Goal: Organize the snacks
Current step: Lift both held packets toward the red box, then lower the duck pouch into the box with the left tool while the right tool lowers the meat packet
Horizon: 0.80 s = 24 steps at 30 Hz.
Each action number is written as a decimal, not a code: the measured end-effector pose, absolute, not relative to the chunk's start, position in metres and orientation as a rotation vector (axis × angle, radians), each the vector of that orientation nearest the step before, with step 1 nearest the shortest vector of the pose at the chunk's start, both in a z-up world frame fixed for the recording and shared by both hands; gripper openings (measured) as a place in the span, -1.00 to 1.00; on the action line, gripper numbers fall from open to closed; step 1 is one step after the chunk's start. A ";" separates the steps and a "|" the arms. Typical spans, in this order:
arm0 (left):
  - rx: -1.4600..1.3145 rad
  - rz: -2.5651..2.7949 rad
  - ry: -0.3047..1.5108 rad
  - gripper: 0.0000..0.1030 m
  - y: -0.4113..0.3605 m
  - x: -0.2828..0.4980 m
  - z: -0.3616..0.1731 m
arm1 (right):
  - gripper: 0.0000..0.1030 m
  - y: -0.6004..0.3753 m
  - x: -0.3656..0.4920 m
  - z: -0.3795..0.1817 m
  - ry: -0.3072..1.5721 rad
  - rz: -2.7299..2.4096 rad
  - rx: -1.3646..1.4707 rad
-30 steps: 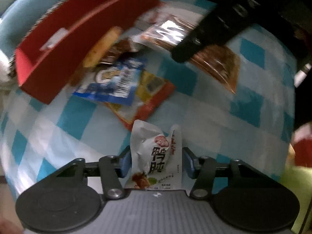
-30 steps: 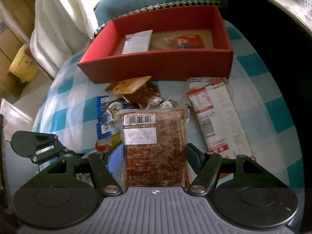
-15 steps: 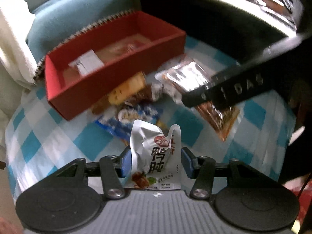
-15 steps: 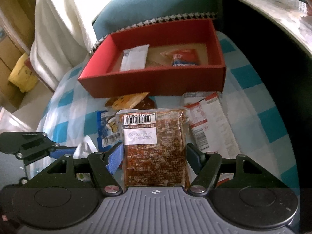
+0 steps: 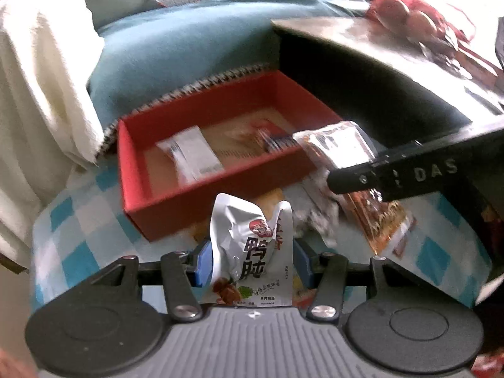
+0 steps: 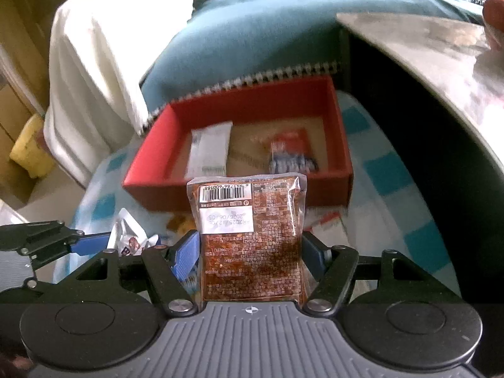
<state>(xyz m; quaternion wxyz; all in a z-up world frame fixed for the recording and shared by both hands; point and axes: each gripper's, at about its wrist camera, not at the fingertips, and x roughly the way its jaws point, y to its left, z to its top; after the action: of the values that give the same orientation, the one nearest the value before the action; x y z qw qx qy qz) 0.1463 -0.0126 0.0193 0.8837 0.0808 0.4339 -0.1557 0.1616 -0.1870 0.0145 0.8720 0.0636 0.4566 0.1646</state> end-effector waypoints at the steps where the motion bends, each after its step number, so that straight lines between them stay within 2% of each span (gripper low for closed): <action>1: 0.160 -0.312 0.892 -0.10 -0.011 0.151 0.022 | 0.45 -0.188 0.164 0.016 0.948 0.346 0.135; 9: 0.102 -0.226 0.828 -0.10 -0.001 0.185 0.037 | 0.45 -0.190 0.189 0.027 0.894 0.338 0.151; 24: 0.108 -0.161 0.807 -0.10 -0.007 0.225 0.033 | 0.45 -0.189 0.227 0.036 0.857 0.318 0.148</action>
<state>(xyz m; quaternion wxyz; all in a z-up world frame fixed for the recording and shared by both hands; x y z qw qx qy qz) 0.2254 -0.0065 0.0331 0.9151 0.0526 0.3920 -0.0782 0.2267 -0.1888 0.0361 0.8948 0.0713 0.4134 0.1532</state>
